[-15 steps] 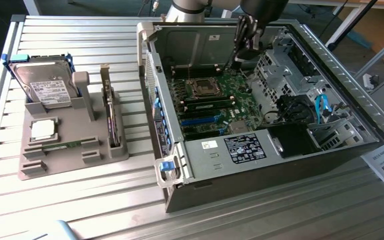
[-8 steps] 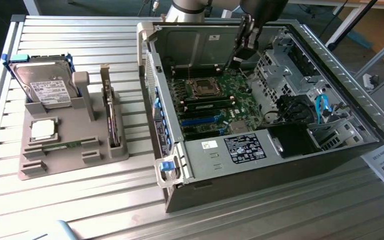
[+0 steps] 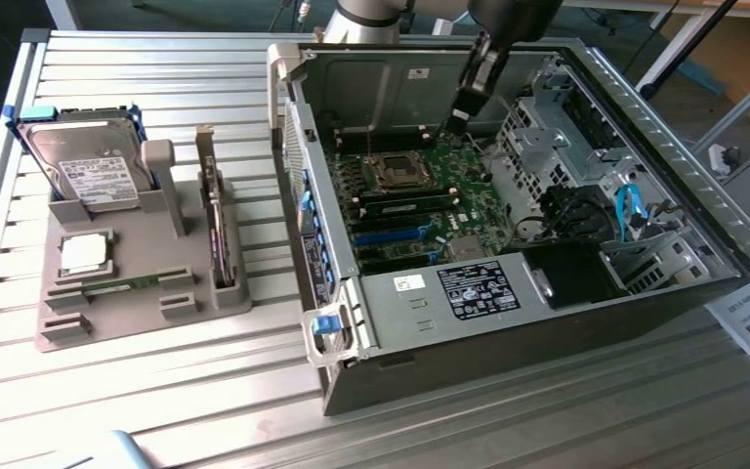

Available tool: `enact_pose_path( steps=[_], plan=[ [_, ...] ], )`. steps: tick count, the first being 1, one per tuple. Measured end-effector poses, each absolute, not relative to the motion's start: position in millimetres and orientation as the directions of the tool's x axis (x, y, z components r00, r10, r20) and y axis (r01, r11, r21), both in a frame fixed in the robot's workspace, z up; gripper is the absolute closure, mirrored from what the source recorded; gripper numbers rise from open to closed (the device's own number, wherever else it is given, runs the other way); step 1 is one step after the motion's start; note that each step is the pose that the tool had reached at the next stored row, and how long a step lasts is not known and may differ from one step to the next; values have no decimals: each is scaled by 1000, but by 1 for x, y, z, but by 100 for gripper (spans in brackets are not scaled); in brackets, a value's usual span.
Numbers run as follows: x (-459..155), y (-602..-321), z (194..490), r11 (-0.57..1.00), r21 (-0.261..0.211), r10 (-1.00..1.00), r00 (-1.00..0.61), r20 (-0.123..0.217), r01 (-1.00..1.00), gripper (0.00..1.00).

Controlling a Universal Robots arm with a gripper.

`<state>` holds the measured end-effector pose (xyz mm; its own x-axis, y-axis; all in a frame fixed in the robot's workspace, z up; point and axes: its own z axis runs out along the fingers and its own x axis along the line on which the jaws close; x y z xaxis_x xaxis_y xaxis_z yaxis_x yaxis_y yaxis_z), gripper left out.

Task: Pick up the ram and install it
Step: 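Press down the ram until it locks into place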

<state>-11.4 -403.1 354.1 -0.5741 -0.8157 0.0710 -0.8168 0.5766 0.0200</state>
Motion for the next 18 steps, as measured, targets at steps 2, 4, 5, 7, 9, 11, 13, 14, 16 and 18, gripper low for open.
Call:
enact_pose_path(
  steps=[2, 4, 5, 7, 9, 11, 13, 14, 16, 18],
  plan=[
    [-11, -403, 354, 609, 20, -792, -606, 71, -793, 90],
    [-11, -403, 354, 653, 20, -757, -650, 71, -757, 90],
    [-11, -403, 354, 681, 20, -731, -679, 71, -732, 90],
    [-11, -403, 354, 738, 20, -674, -735, 71, -675, 90],
    [-11, -403, 354, 775, 20, -631, -772, 71, -632, 90],
    [-11, -403, 354, 818, 20, -575, -815, 71, -576, 90],
    [-11, -403, 354, 844, 20, -537, -841, 71, -537, 90],
    [-11, -403, 354, 852, 20, -524, -849, 71, -524, 90],
    [-11, -403, 354, 877, 20, -480, -874, 71, -480, 90],
    [-11, -403, 354, 897, 20, -443, -894, 71, -443, 90]
  ],
)
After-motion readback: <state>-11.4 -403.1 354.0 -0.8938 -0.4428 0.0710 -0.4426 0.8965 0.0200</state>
